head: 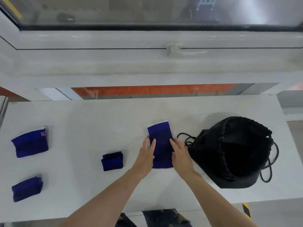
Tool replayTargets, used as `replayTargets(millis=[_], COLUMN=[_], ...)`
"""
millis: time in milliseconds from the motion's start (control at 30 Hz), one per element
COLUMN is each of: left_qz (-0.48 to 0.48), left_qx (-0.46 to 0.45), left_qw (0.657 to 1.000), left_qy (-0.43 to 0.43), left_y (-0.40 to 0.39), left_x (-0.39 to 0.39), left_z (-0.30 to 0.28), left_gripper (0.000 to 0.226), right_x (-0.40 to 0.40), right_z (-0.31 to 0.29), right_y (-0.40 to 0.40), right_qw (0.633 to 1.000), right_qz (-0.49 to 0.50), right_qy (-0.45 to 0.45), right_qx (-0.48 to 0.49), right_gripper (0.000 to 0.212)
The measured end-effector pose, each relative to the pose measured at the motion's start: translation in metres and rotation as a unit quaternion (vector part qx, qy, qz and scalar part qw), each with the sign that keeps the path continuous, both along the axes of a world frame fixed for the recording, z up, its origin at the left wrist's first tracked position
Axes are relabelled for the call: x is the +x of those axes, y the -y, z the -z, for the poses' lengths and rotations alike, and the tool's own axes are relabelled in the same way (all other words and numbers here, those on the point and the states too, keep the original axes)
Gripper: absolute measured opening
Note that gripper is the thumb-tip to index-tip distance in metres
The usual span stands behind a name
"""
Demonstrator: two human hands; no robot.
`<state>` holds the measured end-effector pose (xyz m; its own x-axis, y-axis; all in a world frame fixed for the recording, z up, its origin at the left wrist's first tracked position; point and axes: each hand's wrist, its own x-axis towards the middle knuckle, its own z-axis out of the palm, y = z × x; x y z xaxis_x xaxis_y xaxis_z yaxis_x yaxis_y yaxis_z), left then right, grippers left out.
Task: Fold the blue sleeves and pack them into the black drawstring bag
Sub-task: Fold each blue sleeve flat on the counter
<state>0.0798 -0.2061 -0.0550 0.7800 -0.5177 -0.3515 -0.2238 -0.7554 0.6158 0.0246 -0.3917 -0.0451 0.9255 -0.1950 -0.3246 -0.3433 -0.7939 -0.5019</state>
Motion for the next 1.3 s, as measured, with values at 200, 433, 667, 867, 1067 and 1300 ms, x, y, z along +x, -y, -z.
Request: replayTargets(millis=[200,433,667,867,1067,1300], left_qz=[-0.022,0.194,0.233,0.171,0.064,-0.100], left_qx=[0.107,0.029,0.068,0.022,-0.083,-0.168], left_qw=[0.990,0.961,0.952,0.959,0.993,0.969], left_qy=[0.084,0.193,0.188,0.225,0.043,-0.151], left_y=[-0.003,-0.042,-0.054,-0.049,-0.050,-0.061], left_x=[0.001,0.010,-0.002,-0.005,0.003,0.004], left_z=[-0.008,0.004,-0.003,-0.005,-0.036,-0.060], left_gripper=[0.071,0.024,0.036,0.010,0.034,0.011], right_x=[0.002,-0.003,-0.004,-0.003,-0.021,-0.014], right_z=[-0.002,0.000,-0.004,-0.003,0.000,-0.006], right_y=[-0.004,-0.004,0.001,0.013,0.016,0.002], right_qw=[0.998,0.993,0.987,0.994,0.993,0.984], right_qz=[0.024,0.043,0.051,-0.022,-0.101,-0.034], right_qy=[0.006,-0.027,-0.031,-0.017,0.015,0.048], right_qx=[0.059,0.106,0.147,0.108,0.057,0.170], right_gripper=[0.061,0.038,0.033,0.041,0.055,0.025])
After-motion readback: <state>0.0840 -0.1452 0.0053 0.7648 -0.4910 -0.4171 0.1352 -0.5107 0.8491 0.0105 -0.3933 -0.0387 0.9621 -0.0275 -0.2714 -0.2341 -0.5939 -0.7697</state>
